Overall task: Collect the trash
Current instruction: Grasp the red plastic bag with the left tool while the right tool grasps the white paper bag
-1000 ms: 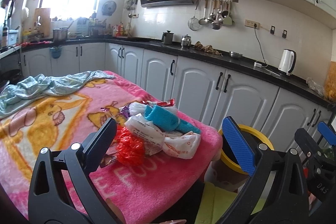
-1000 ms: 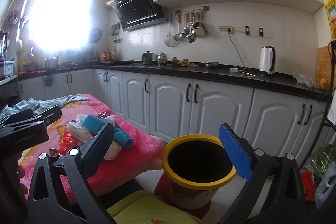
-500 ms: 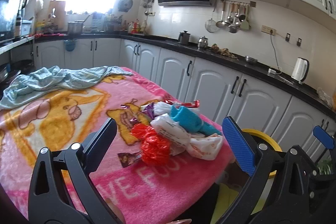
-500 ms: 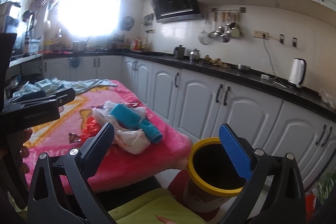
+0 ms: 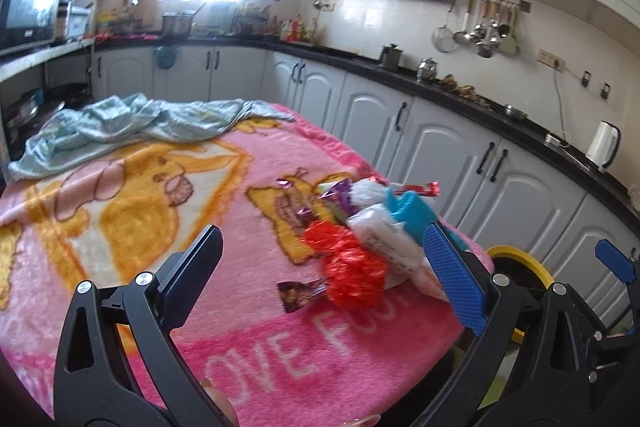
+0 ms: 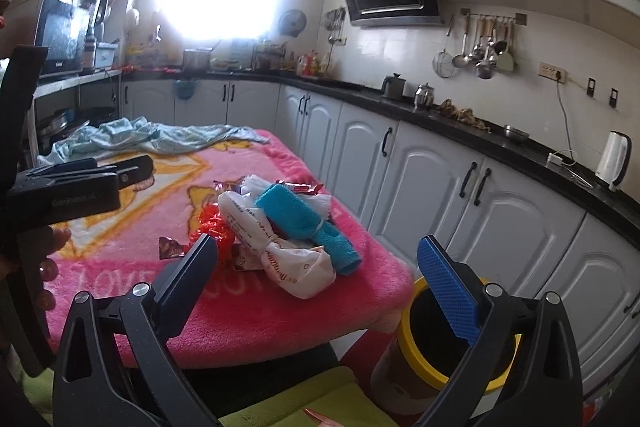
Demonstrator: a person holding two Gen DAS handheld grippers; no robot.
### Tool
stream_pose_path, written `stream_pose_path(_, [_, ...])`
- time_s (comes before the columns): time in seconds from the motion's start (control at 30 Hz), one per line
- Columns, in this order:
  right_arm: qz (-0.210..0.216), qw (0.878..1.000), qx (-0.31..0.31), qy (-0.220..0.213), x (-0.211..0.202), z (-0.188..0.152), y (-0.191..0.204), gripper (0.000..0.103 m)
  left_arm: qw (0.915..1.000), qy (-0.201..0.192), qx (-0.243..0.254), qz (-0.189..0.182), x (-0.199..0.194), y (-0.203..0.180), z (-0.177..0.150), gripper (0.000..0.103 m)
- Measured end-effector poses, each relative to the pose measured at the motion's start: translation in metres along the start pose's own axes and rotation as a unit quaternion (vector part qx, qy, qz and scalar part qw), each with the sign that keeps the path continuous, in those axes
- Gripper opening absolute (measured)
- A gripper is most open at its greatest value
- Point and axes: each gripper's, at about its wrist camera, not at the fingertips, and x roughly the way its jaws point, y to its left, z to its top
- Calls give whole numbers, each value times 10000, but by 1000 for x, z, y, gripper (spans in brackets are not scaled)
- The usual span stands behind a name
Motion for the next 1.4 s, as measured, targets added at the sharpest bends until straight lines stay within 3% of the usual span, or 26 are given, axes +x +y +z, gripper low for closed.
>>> stream_pose_path(0.27, [138,9988,78,470,54,-1,-4,97,9990,452,-38,44,28,16,-3,92])
stream_pose_path(0.53, [359,9925,334,1118,111,-14,-17,97,9956,839,276,-328,59,3,-10,92])
stream_pose_path(0.9, [1008,9824,526,1482,152,-26,-29,96,9828,1436,899,-737,106,-28,-19,92])
stream_pose_path(1.03, [1196,9767,499,1713,165,-29,-26,77,9786,1678,947,-716,121,-29,-24,92])
stream_pose_path(1.07, [1246,9756,462,1747,167,-30,-24,74,9778,1720,937,-744,124,-28,-26,89])
stream_pose_path(1.13, [1362,9736,367,1794,169,-32,-21,57,9763,1778,963,-768,127,-28,-28,83])
stream_pose_path(1.27, [1493,9737,255,1700,164,-31,-16,54,9730,1941,899,-868,134,-26,-32,58])
stream_pose_path(1.4, [1604,9746,141,1555,154,-27,-12,48,9734,1910,816,-967,132,-23,-33,41])
